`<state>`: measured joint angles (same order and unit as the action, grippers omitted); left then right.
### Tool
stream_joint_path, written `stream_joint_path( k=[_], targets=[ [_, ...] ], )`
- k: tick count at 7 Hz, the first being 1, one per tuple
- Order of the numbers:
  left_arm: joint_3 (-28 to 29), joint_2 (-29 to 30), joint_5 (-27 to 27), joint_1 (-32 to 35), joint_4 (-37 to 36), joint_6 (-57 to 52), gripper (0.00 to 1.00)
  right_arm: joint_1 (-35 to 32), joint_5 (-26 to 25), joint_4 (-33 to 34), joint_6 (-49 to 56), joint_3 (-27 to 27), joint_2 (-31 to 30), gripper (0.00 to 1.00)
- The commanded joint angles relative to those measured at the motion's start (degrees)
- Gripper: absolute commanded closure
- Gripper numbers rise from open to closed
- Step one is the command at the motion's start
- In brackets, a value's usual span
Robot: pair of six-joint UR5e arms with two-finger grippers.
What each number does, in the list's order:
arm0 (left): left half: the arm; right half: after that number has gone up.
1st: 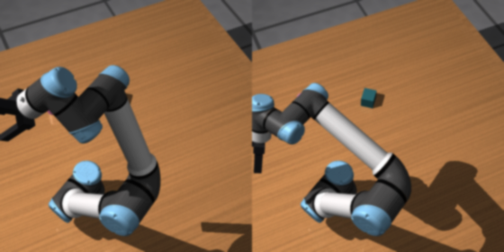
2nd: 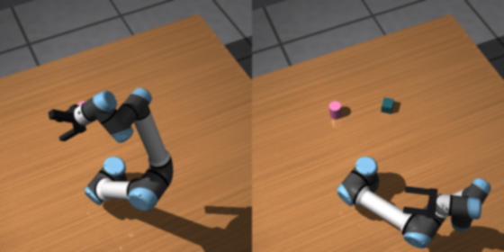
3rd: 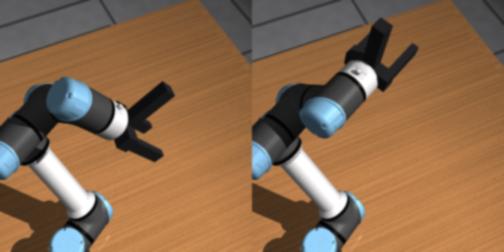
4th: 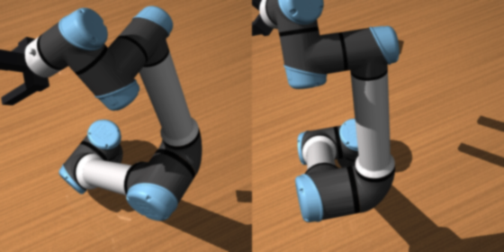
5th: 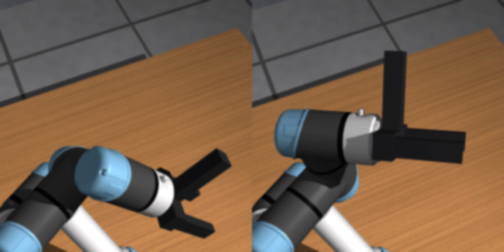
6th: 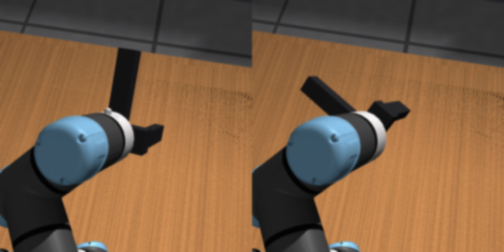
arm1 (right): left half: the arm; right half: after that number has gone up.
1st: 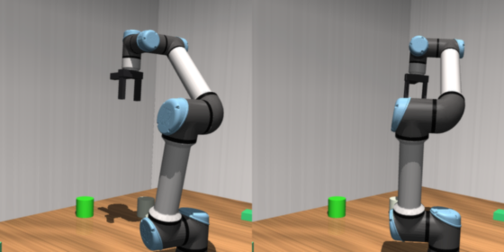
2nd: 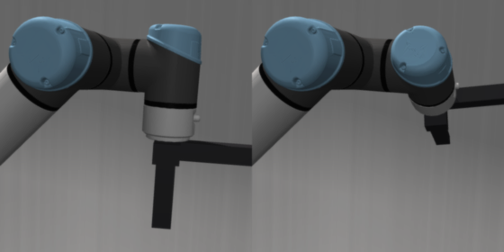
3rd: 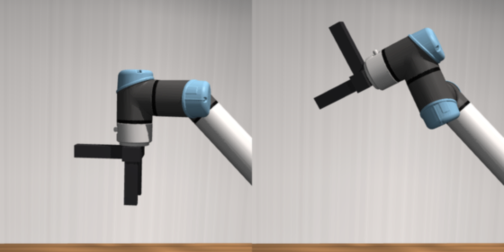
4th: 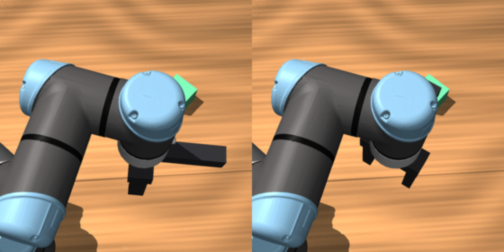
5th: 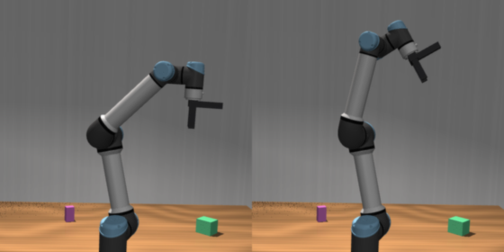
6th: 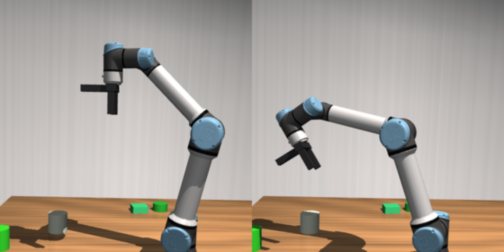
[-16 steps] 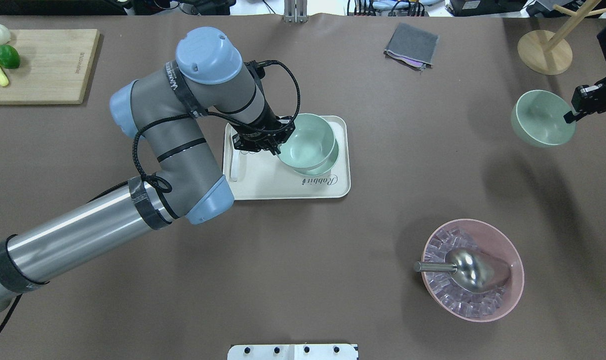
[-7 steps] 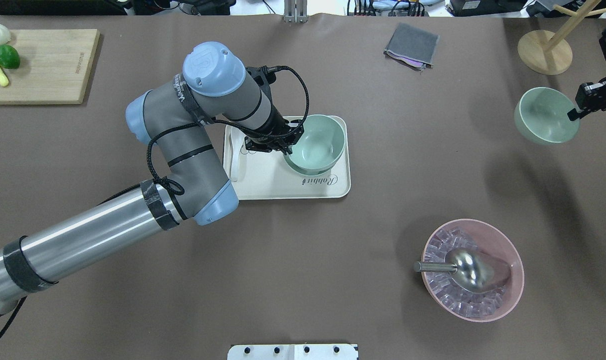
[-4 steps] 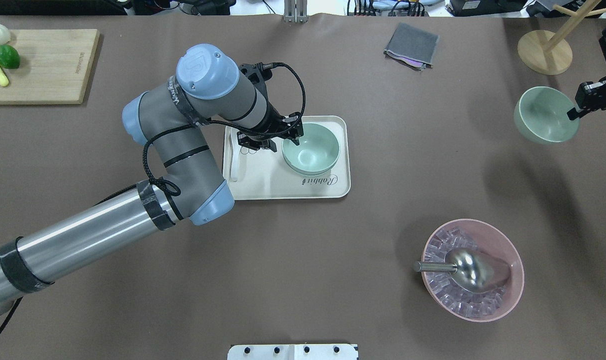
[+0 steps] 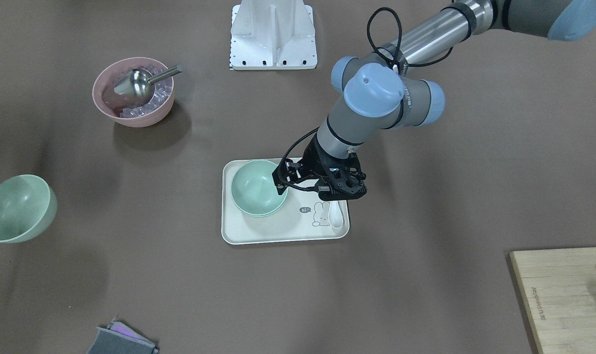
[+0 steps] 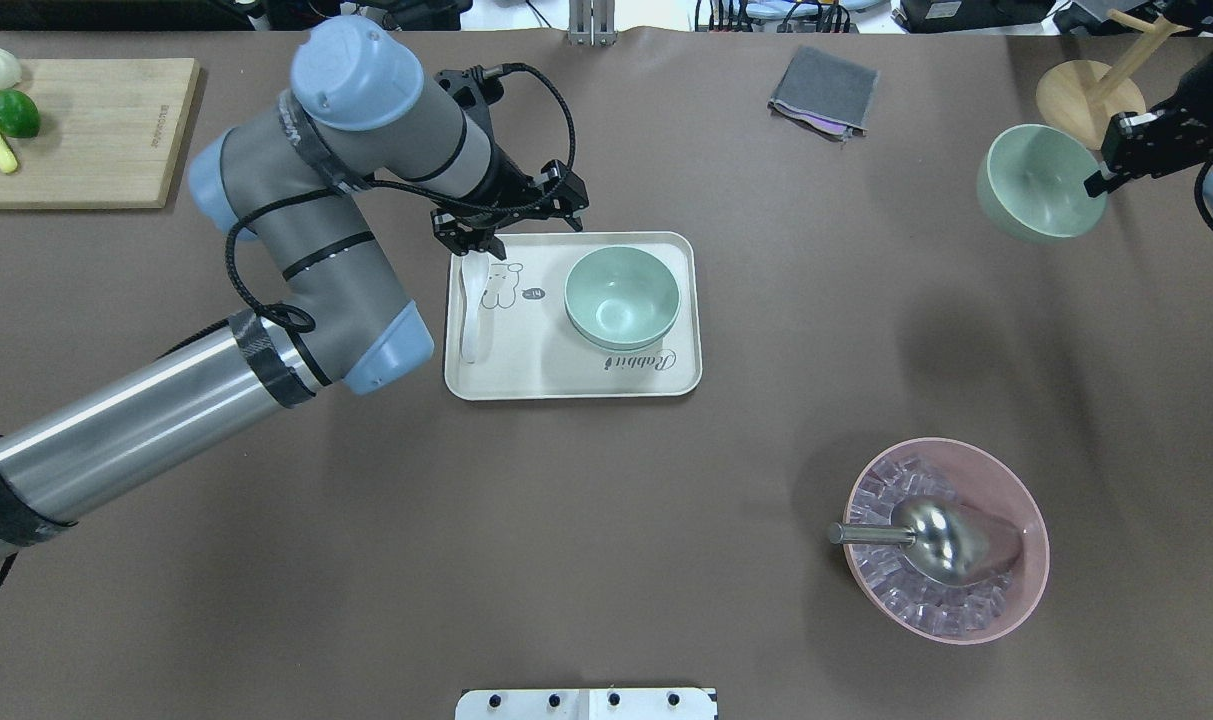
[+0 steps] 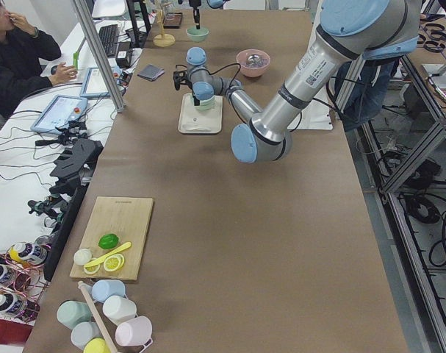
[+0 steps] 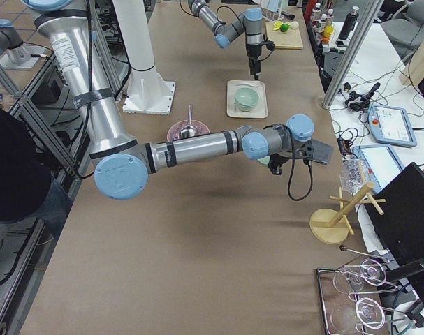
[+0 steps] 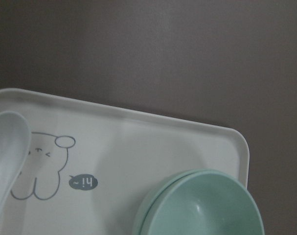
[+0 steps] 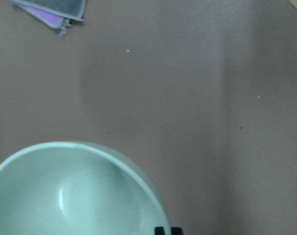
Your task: Stack green bowls together
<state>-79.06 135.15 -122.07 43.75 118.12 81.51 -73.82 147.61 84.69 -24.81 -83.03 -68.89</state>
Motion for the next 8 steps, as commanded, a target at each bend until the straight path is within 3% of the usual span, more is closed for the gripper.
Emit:
stream_joint_path(
  k=[1,3,6,8],
  targets=[
    [-7.2,-8.9,-5.2,6.8,-1.2,-2.9,0.02,5.3,2.8,-0.8,-10.0,0.0,5.9,1.0],
    [-10.7,-13.8,-10.1,12.3,-1.9,-8.3,0.02,11.6,3.0,-3.0,-15.5,0.2,10.6,1.0],
    [-10.8,-13.9,-10.5,12.8,-2.0,-8.6,0.02,17.1,2.9,-14.6,-27.1,1.0,13.4,1.0],
    [-10.7,-13.9,-10.5,12.9,-2.0,-8.6,0.02,19.2,0.5,-15.0,-31.2,2.6,17.5,1.0]
  ],
)
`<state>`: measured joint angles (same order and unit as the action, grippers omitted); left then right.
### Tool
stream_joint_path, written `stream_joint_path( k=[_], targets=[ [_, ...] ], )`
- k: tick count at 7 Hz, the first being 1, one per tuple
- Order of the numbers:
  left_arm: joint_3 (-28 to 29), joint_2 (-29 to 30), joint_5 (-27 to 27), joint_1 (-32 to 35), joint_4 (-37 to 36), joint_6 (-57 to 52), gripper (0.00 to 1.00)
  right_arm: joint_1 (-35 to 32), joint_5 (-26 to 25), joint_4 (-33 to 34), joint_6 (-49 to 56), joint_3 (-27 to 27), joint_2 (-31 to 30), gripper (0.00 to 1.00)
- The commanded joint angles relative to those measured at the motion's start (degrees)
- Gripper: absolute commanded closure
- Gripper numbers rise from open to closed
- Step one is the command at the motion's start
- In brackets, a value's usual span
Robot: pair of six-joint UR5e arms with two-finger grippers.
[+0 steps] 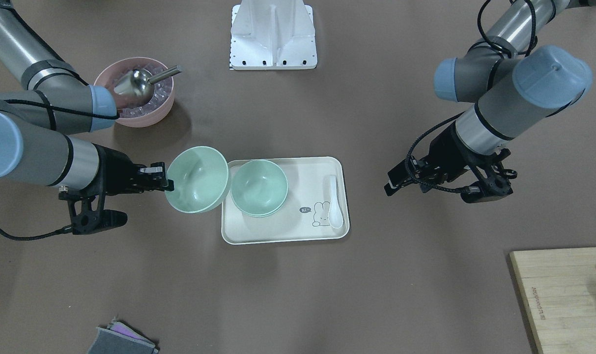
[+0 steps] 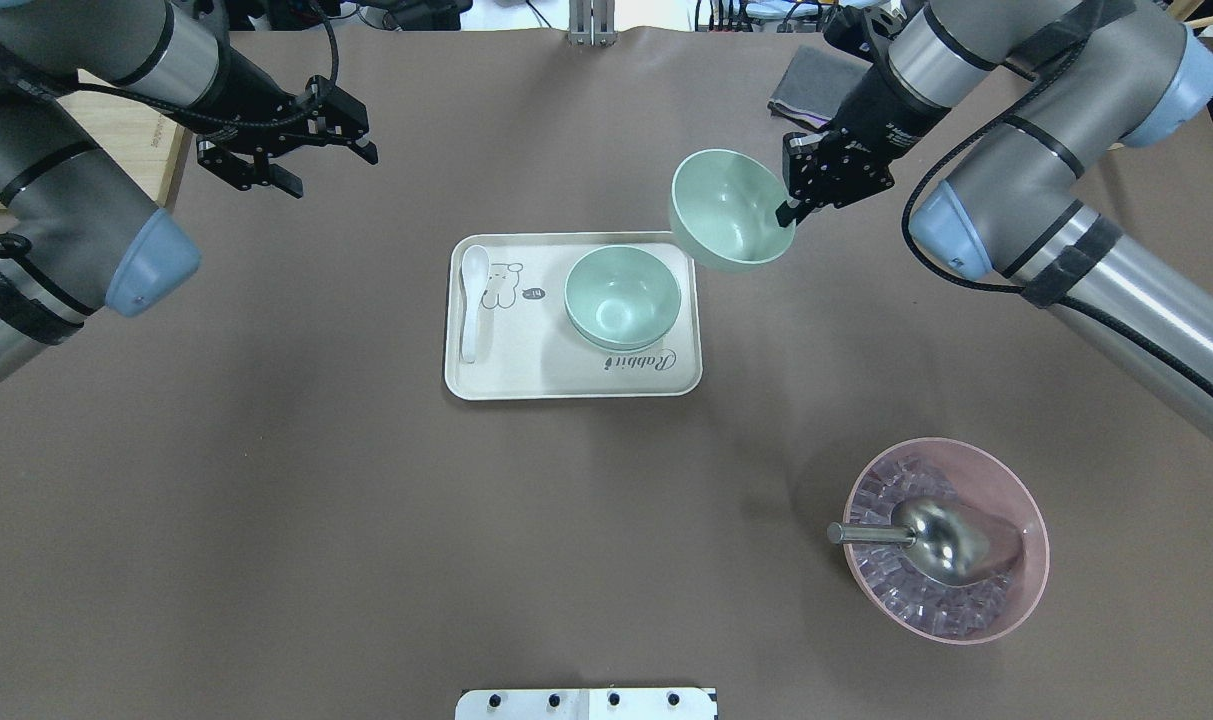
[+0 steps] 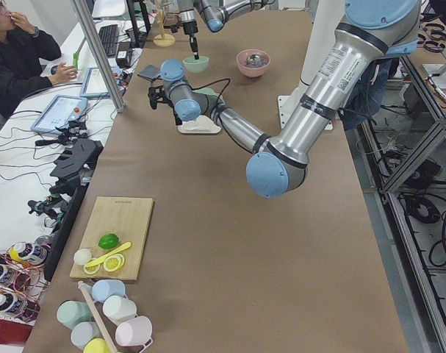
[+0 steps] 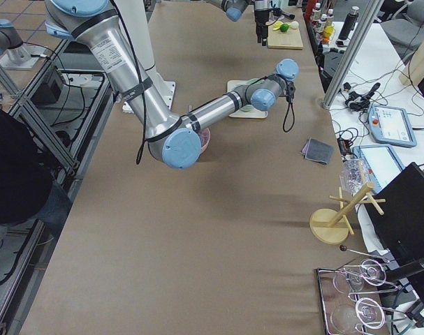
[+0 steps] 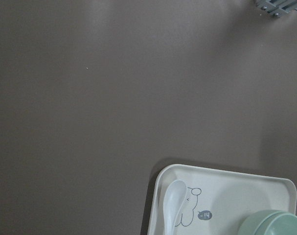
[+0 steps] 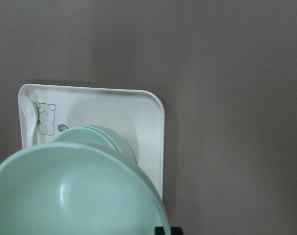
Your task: Stack green bowls together
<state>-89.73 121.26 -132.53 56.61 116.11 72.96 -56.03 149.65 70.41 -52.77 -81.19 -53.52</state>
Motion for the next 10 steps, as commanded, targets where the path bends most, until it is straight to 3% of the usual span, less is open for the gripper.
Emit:
stream_joint_path(
  k=[1,3,9,10],
  targets=[
    [0.2,-0.1,0.1,0.1,0.0,-0.3,0.02,3.4,-3.7,-3.0,-6.2,0.9,3.2,1.0],
    [0.3,-0.1,0.2,0.1,0.0,-0.7,0.02,7.8,-9.8,-8.4,-9.2,2.8,3.2,1.0],
    [0.7,-0.1,0.2,0.1,0.0,-0.7,0.02,9.5,-10.3,-9.2,-9.5,4.5,3.8,1.0],
    [0.7,-0.1,0.2,0.1,0.0,-0.7,0.02,9.6,-10.4,-9.2,-9.5,4.5,3.7,0.62]
  ],
)
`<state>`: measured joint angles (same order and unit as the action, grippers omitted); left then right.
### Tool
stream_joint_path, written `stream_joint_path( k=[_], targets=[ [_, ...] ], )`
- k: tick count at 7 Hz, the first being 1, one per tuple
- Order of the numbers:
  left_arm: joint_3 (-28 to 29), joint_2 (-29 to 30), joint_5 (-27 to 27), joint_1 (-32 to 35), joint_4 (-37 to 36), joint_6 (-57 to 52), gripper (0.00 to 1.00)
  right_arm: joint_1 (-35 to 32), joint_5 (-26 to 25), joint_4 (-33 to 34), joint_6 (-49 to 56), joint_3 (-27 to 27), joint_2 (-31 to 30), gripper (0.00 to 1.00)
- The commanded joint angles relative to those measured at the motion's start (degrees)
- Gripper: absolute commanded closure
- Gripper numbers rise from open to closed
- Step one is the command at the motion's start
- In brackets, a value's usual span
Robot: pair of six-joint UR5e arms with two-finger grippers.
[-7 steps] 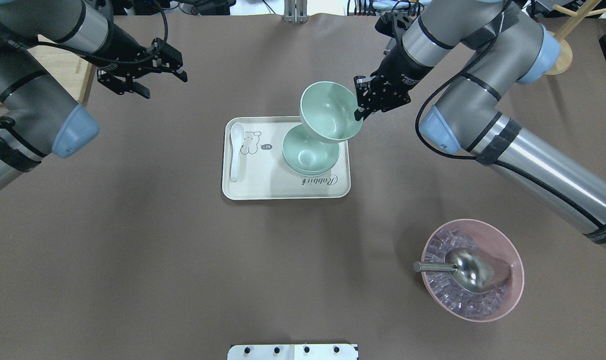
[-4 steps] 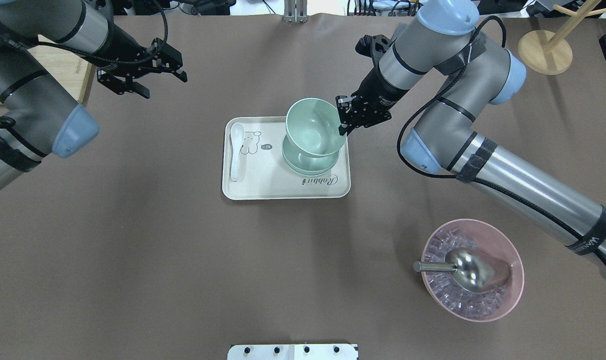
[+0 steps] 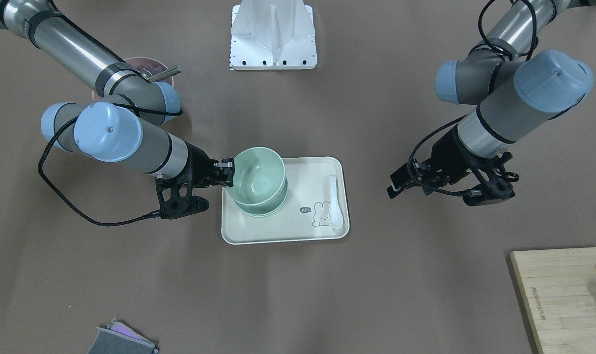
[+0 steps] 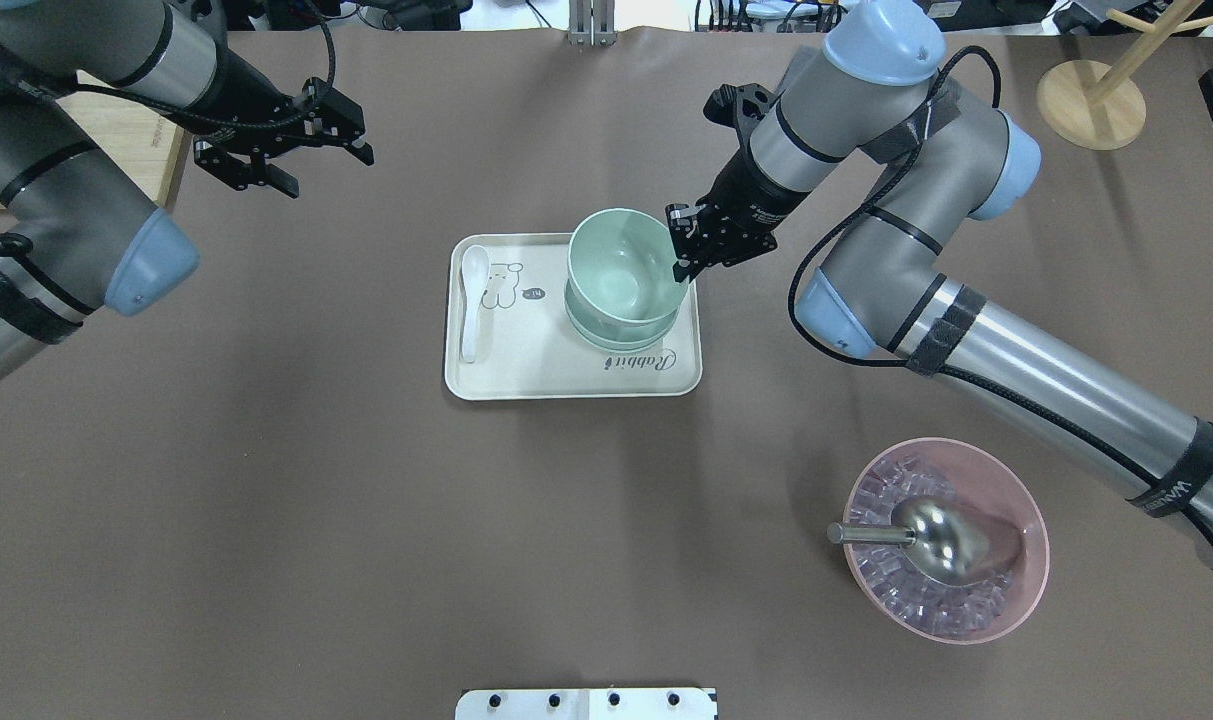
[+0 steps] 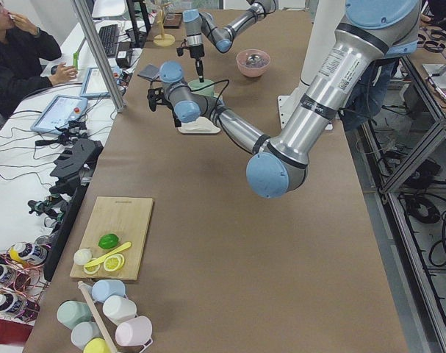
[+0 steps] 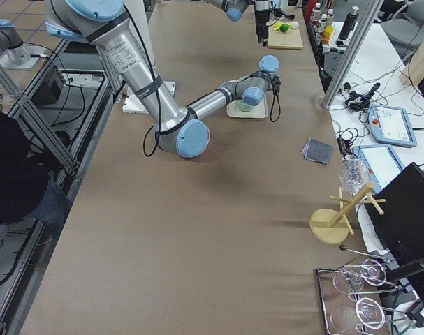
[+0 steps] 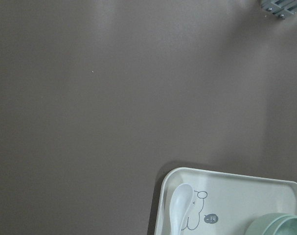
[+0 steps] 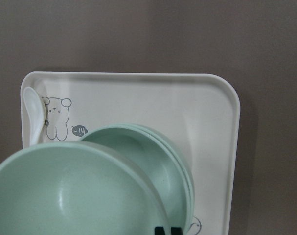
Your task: Stack green bowls together
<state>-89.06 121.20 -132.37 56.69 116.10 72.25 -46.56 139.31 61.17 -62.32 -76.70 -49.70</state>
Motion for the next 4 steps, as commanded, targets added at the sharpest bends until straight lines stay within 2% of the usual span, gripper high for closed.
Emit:
stream_joint_path(
  k=[1,4],
  targets=[
    [0.0,0.0,0.0,0.0,0.0,0.0,0.02,0.3,-1.3,-0.1,0.0,0.2,0.0,0.01],
    [0.0,0.0,-0.1,0.0,0.0,0.0,0.02,-0.4,-1.3,0.1,-2.9,-0.3,0.2,0.0]
  ],
)
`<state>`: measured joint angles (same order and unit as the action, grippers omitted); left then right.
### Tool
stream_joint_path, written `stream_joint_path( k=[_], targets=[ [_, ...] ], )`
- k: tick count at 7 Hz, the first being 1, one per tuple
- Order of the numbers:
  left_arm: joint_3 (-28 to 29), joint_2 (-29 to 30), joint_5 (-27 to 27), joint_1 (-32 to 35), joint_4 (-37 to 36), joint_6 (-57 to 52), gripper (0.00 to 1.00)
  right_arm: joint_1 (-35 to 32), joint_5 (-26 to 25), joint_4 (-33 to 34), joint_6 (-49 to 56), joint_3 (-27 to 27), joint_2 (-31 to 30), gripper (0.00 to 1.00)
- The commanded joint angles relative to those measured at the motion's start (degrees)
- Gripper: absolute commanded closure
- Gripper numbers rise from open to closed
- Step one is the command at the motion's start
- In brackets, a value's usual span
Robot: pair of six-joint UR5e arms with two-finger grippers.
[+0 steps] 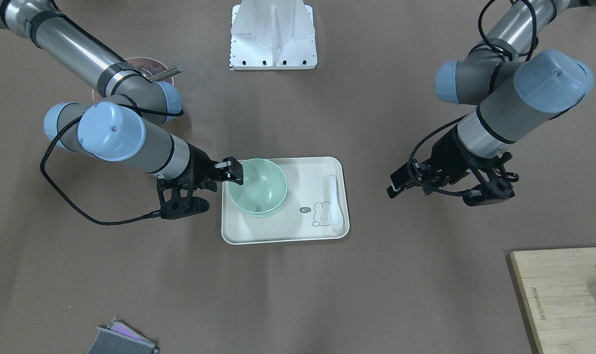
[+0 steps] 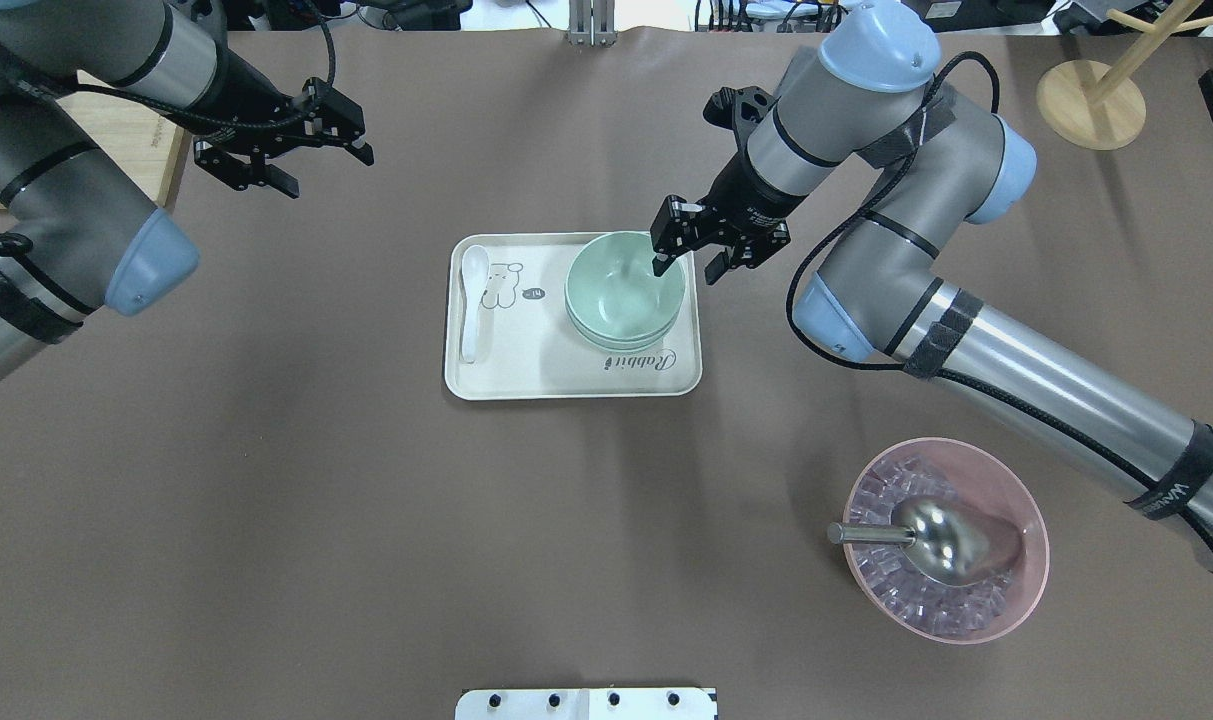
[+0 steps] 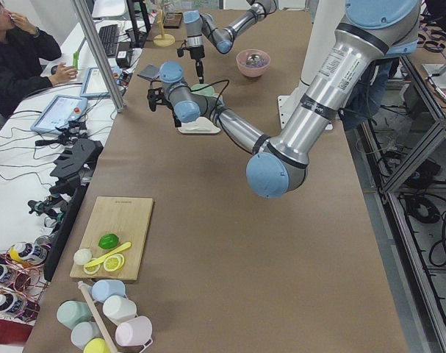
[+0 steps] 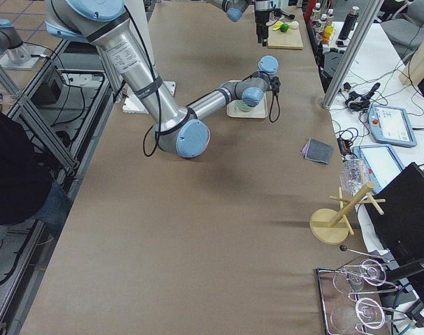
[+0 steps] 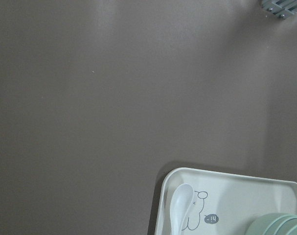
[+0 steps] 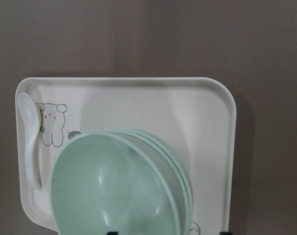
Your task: Stack green bowls together
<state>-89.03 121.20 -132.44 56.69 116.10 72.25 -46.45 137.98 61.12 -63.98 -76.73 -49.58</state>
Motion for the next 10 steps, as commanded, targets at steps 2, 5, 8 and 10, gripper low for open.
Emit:
stream_joint_path(
  k=[2,5,8,10],
  targets=[
    [-0.6,-2.3,-0.2,4.2,-1.5,-2.2,0.02,-5.9,4.6,3.8,-1.6,-2.4,-0.1,0.0],
    [-1.7,-5.8,-0.1,15.2,-20.2,-32.8,0.02,-13.3,5.8,15.3,3.8,-11.4,-7.2,0.0],
    [-1.8,-14.5,-0.3,27.0,-20.9,-55.6,0.02,-23.0,-6.7,24.5,27.6,-12.1,-16.4,0.0],
    [-2.1,-17.6,-0.4,29.8,-20.4,-57.0,0.02,-31.4,-12.5,35.1,53.2,-12.7,-22.3,0.0]
  ],
)
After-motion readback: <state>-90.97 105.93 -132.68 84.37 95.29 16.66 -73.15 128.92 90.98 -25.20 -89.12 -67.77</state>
